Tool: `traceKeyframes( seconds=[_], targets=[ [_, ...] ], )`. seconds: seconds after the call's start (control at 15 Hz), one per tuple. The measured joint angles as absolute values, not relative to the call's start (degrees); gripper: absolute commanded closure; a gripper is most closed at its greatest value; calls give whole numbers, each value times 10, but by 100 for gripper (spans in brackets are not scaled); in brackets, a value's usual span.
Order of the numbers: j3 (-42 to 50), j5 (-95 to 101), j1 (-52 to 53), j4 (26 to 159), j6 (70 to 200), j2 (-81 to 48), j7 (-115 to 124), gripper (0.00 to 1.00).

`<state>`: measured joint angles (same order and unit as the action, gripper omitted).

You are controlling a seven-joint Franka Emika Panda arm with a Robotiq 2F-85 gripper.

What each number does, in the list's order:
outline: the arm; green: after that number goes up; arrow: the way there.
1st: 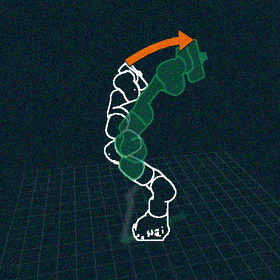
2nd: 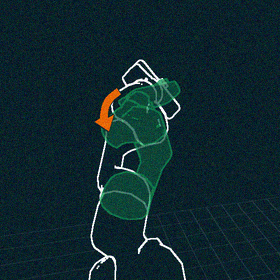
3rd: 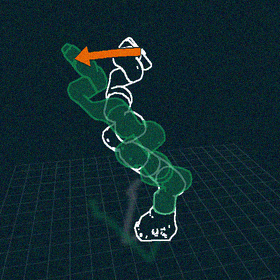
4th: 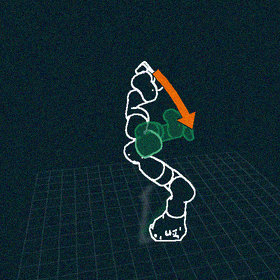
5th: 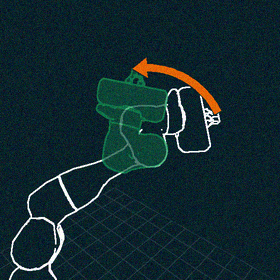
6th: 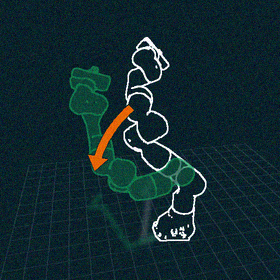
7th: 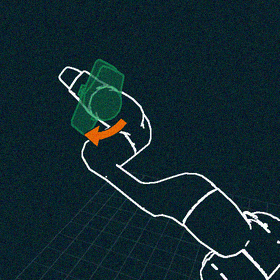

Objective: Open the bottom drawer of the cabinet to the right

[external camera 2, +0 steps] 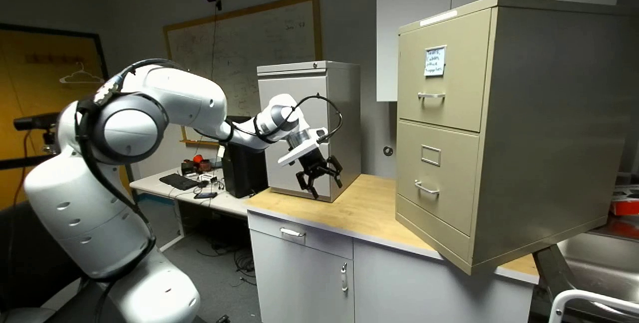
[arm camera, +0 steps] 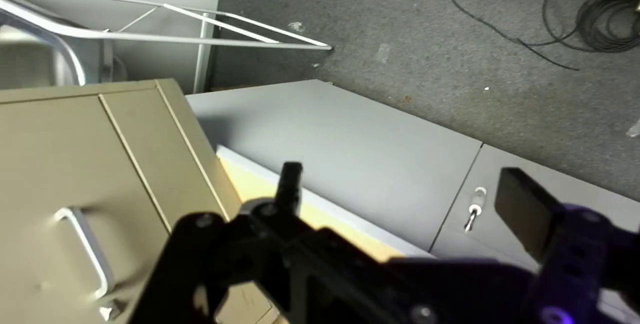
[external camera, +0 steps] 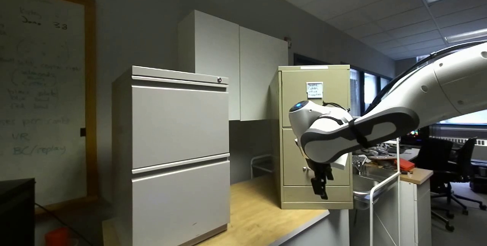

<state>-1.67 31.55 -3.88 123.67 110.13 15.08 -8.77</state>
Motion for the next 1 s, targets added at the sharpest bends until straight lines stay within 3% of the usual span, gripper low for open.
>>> traceKeyframes(
  seconds=[1.0],
  targets=[
    [25, 443, -43, 903, 1125, -143, -156, 0]
  ],
)
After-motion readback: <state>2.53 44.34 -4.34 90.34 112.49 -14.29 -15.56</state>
